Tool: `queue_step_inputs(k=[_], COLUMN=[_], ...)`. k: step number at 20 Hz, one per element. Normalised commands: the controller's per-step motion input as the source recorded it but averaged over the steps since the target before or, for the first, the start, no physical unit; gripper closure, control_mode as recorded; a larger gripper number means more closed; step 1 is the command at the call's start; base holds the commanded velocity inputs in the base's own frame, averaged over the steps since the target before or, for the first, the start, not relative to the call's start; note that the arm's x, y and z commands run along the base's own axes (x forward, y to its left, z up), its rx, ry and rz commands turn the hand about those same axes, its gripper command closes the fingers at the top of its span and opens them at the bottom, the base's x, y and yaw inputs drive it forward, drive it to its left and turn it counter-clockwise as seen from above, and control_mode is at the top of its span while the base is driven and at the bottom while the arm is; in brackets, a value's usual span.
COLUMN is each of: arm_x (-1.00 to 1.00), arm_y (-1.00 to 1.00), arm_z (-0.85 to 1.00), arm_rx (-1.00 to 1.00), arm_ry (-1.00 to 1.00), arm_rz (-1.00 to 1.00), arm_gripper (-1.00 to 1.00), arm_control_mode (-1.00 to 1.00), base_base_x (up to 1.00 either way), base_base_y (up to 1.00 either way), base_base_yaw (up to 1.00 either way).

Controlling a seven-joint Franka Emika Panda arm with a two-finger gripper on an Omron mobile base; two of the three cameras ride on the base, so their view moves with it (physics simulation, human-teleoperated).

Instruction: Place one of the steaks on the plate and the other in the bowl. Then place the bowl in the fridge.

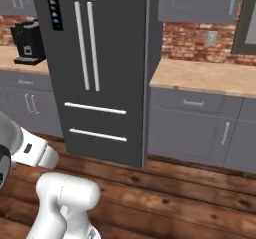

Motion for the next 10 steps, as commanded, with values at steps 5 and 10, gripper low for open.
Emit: queue_step_inputs(k=[5,10], arm_x=[0.00,0.00], arm_y=[0.00,0.00], arm_z=[0.00,0.00], arm_rx=[0.00,0.00], arm_ry=[0.00,0.00], arm_rz=[0.00,0.00], arm_gripper=[-1.00,-1.00], arm_control_mode=[1.00,1.00], base_base_x=[1.00,0.27], base_base_y=[0.74,0.48], base_base_yaw=[-0.29,-0.01])
